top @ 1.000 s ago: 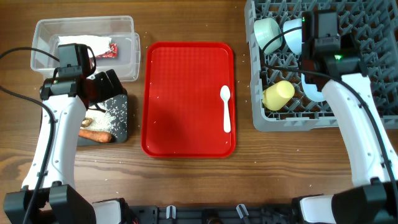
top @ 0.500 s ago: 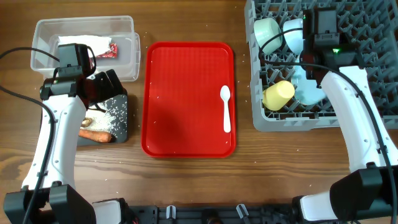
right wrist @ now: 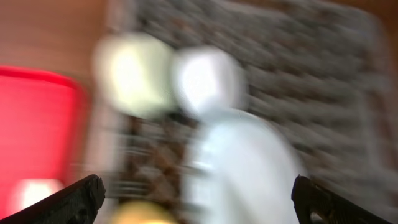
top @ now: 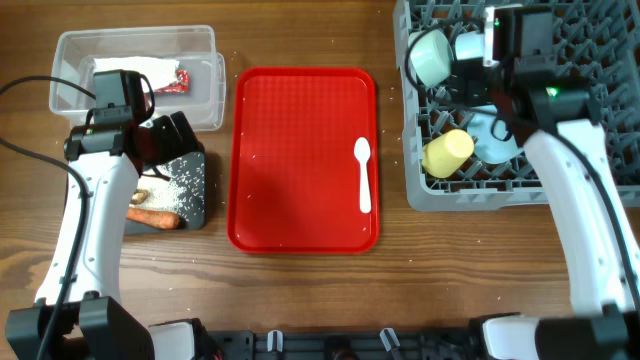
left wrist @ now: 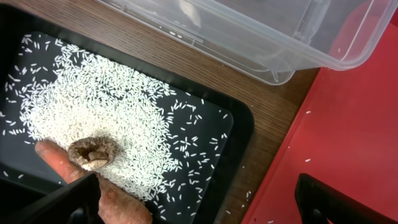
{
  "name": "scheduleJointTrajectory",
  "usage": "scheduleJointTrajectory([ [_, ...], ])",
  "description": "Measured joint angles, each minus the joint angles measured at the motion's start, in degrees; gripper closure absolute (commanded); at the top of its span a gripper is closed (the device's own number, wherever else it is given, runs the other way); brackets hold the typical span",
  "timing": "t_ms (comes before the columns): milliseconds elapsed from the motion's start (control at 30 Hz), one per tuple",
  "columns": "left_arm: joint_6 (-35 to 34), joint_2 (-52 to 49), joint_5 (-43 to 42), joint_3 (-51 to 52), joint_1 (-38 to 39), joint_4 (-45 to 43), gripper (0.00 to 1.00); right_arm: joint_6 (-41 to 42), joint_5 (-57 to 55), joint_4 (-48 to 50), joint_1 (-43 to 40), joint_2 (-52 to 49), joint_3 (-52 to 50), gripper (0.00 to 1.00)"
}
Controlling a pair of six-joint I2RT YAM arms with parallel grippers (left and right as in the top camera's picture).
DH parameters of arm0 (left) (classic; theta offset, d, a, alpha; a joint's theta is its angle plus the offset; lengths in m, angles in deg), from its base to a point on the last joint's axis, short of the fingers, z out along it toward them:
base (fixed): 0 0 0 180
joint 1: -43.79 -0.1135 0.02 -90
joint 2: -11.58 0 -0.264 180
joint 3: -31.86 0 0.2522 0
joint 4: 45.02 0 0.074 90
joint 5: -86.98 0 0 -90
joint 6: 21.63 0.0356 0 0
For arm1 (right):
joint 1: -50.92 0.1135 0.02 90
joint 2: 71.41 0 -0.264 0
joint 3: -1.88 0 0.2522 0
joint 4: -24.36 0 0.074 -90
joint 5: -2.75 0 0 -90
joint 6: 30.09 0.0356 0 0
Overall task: Sort waste into correct bins and load items into the dishwasher rack
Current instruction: 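Lift the plate with the right gripper and stand it in the rack, then move the right gripper to the white spoon on the red tray and grasp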
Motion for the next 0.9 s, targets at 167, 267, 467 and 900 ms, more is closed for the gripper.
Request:
scheduleJointTrajectory([
  [167,0.0,0.0,0.0,0.0,0.0,0.0,0.0,6.6,13.7,-0.1,5.2,2.7,0.9,0.0],
  [267,0.0,0.0,0.0,0.0,0.0,0.0,0.0,9.7,16.7,-1.3,9.6,0.9,-0.1,0.0],
  [467,0.0,0.0,0.0,0.0,0.0,0.0,0.0,17.2,19.1,-0.2,17.1,-6.4,-6.1,0.01],
  [900,0.0,0.0,0.0,0.0,0.0,0.0,0.0,22.1,18.7,5.5,22.8,-20.0,-11.6,0.24],
])
